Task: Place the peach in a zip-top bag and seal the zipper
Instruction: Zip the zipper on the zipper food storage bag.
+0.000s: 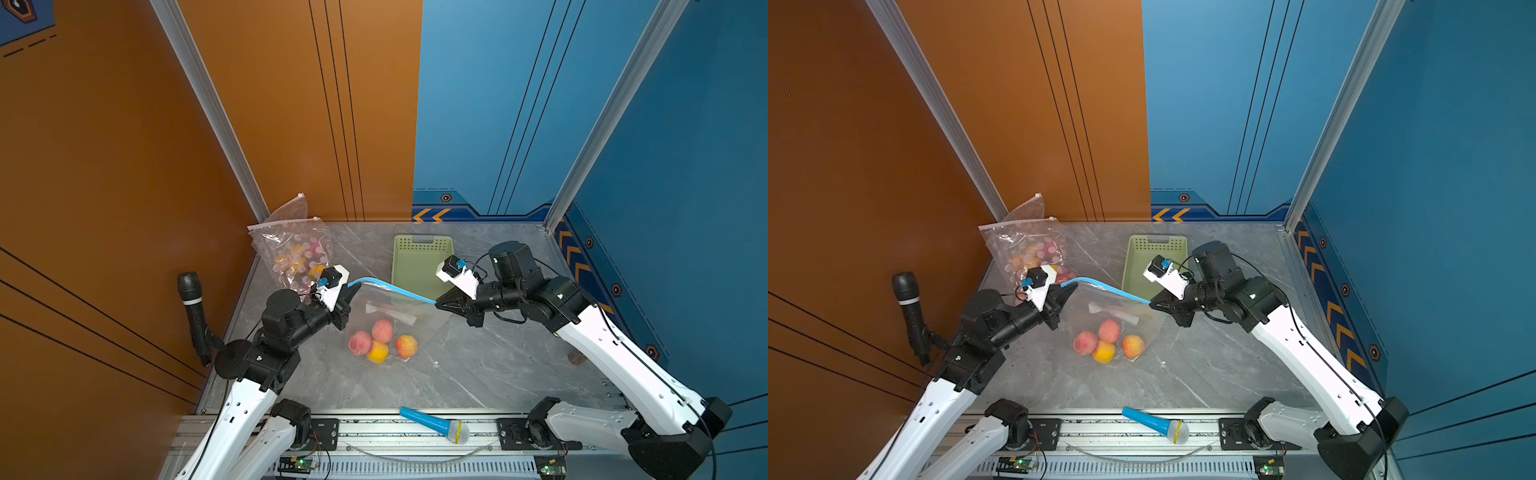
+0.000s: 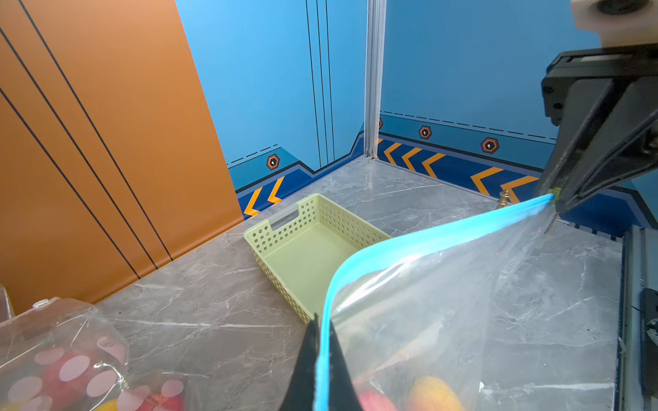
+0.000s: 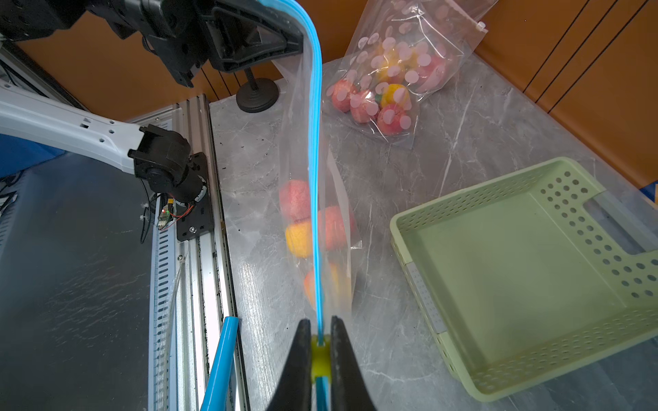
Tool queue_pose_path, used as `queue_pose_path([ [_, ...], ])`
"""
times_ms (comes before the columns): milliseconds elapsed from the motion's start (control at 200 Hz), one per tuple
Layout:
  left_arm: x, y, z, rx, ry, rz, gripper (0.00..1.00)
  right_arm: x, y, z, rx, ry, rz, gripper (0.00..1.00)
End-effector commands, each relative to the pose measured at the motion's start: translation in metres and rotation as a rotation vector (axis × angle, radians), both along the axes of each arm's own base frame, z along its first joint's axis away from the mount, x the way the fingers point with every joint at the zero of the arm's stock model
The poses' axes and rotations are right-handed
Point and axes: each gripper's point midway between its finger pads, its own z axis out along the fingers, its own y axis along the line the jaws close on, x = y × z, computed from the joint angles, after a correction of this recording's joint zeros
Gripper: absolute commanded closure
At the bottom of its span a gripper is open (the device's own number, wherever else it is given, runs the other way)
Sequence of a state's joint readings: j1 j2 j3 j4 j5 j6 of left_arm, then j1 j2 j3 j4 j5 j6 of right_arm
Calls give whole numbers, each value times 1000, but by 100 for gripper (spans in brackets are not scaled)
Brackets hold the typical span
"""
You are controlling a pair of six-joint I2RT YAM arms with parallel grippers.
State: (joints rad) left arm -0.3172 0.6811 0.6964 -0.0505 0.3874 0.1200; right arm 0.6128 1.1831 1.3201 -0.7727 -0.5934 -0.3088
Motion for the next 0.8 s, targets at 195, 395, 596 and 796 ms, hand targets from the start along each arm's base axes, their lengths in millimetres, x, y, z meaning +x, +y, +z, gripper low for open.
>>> queue_pose_path([
  [195, 9, 22, 5, -23, -29, 119, 100, 2, -12, -1, -6, 8, -56, 100],
  [395, 10, 23, 4, -19, -26, 124, 100, 4, -14, -1, 0, 9, -68, 100],
  [596, 10, 23, 1, -18, -20, 121, 100, 5, -17, -2, 0, 9, -77, 100],
  [796, 8, 25, 3, -12, -28, 125, 100, 7, -19, -4, 0, 8, -85, 100],
])
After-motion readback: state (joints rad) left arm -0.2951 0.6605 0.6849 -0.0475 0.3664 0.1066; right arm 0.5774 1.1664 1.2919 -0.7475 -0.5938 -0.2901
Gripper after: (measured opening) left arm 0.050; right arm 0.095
